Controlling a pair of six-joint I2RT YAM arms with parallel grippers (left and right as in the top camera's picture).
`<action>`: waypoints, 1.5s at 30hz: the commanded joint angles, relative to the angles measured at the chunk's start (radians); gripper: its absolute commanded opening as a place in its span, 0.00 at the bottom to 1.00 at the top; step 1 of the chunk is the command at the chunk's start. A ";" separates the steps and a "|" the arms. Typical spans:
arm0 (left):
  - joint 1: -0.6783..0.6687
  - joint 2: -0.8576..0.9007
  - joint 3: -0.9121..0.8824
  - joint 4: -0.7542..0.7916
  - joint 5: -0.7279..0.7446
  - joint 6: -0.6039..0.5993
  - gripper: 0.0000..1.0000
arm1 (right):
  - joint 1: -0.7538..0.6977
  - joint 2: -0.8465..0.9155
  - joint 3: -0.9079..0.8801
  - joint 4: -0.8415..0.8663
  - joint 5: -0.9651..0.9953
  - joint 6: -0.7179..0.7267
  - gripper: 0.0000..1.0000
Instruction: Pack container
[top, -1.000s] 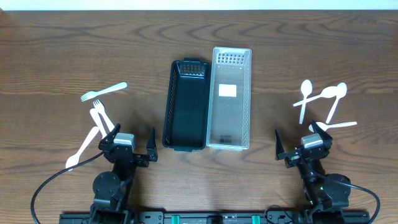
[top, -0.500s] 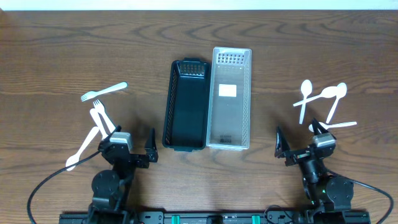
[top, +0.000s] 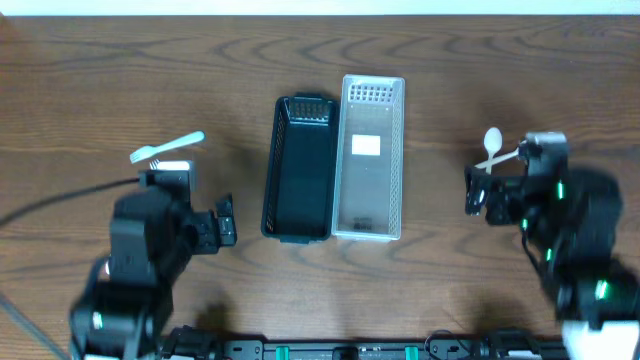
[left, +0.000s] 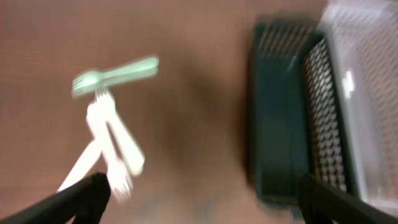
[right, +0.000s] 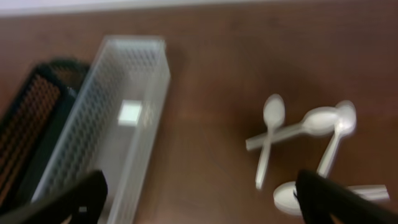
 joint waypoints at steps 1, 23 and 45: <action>0.011 0.146 0.188 -0.141 -0.016 0.003 0.98 | -0.021 0.182 0.259 -0.176 0.010 -0.011 0.99; 0.011 0.414 0.337 -0.287 -0.016 0.003 0.98 | -0.213 0.834 0.477 -0.159 0.157 0.603 0.99; 0.011 0.416 0.337 -0.298 -0.016 0.003 0.98 | -0.204 0.992 0.899 -0.446 0.314 0.743 0.99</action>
